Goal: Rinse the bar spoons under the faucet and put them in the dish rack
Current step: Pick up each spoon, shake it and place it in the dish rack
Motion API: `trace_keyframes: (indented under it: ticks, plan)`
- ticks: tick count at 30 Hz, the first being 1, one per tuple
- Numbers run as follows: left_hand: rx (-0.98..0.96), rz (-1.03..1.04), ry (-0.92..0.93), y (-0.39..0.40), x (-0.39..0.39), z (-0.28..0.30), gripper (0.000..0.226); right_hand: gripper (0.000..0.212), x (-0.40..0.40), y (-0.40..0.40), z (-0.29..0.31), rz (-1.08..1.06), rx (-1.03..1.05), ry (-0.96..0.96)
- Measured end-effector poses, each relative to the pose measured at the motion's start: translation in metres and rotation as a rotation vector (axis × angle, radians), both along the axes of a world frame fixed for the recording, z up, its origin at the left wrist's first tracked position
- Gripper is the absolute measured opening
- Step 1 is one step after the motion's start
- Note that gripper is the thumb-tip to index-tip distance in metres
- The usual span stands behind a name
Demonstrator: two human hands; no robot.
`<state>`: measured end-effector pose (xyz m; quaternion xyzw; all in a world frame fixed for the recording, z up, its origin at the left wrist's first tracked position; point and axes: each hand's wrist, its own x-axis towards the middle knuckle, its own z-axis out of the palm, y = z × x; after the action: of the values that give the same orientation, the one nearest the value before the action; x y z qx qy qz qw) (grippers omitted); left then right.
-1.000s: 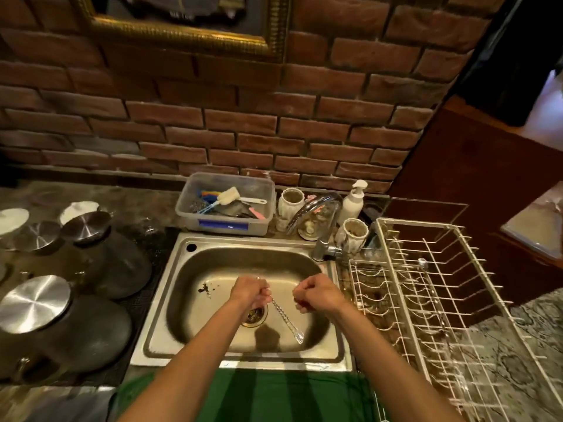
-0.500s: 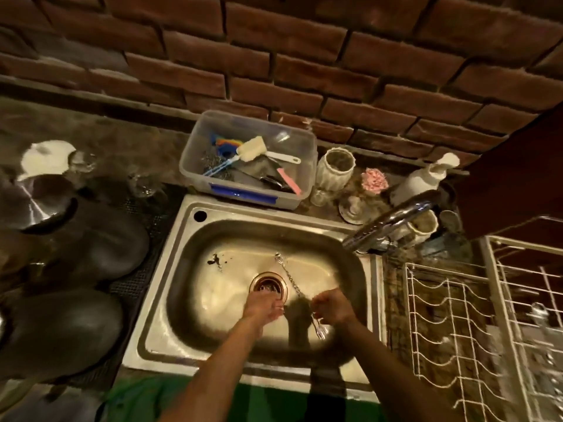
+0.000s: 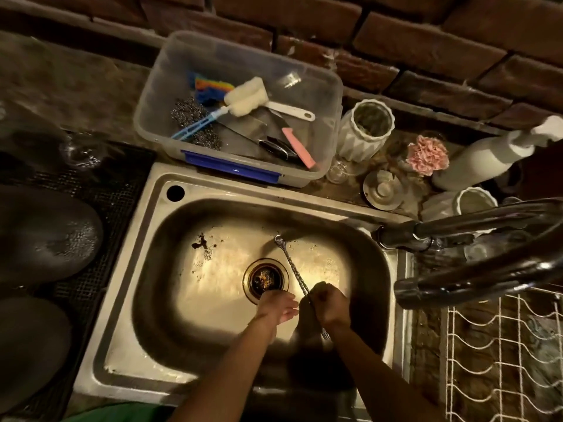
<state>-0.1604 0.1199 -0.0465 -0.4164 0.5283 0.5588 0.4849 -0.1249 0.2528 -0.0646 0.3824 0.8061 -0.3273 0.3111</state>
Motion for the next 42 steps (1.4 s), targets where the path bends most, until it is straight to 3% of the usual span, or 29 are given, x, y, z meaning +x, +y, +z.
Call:
trace_keyframes:
  ticks: [6,9,13,17,25,30,32,39,42]
  plan:
    - [0.010,0.005,-0.018,0.007,-0.002,-0.013,0.020,0.015,-0.003,-0.005,-0.003,0.296,0.054,0.024]
    - [-0.009,-0.013,0.026,0.008,-0.004,-0.015,0.027,0.028,-0.004,-0.006,-0.005,0.356,0.060,-0.026]
    - [-0.030,0.007,0.080,0.013,-0.003,-0.018,0.027,0.035,-0.003,-0.008,-0.001,0.287,0.106,-0.035]
    - [-0.034,0.029,0.143,0.019,-0.004,-0.014,0.010,0.036,-0.004,-0.009,0.005,0.319,0.090,-0.067]
    - [-0.037,0.065,0.175,0.022,0.004,0.008,0.021,0.026,0.005,-0.019,0.037,0.098,-0.048,-0.043]
    - [-0.007,0.250,0.155,0.005,0.007,0.033,0.006,0.009,0.019,-0.030,0.064,0.065,-0.134,0.037]
    - [0.061,0.293,0.144,-0.005,0.008,0.043,0.010,0.001,0.026,-0.035,0.074,0.071,-0.143,0.048]
    - [0.034,0.325,0.269,-0.036,0.010,0.091,0.013,0.023,0.055,-0.051,0.122,0.015,-0.279,0.178]
    - [0.085,0.297,0.343,-0.046,0.011,0.116,0.016,0.017,0.066,-0.062,0.150,0.009,-0.334,0.240]
